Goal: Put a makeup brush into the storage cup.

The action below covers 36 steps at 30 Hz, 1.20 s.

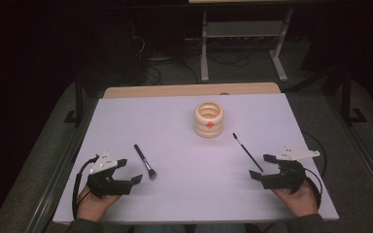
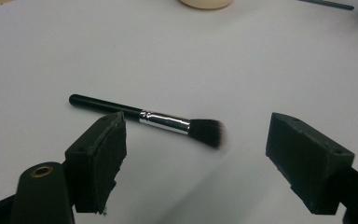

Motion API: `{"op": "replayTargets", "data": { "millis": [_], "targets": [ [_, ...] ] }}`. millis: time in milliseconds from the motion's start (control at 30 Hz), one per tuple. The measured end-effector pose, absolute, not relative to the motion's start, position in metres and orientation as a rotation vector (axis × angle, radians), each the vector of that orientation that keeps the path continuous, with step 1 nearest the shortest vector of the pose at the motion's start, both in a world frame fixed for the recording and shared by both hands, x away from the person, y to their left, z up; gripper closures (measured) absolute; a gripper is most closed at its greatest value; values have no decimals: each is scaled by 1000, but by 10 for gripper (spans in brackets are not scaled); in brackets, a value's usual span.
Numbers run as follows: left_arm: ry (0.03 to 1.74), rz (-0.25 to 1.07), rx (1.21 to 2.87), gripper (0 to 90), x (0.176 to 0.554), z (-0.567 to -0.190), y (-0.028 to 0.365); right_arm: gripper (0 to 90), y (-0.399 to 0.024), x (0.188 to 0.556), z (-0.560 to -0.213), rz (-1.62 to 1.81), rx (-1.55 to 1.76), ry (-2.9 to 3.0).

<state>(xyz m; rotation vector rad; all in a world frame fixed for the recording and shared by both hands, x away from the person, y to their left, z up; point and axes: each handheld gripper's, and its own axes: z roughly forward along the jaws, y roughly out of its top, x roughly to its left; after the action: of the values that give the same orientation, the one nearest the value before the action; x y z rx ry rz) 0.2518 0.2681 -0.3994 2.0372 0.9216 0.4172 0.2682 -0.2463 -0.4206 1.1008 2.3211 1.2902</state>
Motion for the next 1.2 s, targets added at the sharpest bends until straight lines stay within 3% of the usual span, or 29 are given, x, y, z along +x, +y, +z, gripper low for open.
{"op": "replayTargets", "data": {
  "millis": [1200],
  "targets": [
    [908,429,2051,200,251,-398,268,182,-233,269,-417,1297,1073,2352]
  ]
}}
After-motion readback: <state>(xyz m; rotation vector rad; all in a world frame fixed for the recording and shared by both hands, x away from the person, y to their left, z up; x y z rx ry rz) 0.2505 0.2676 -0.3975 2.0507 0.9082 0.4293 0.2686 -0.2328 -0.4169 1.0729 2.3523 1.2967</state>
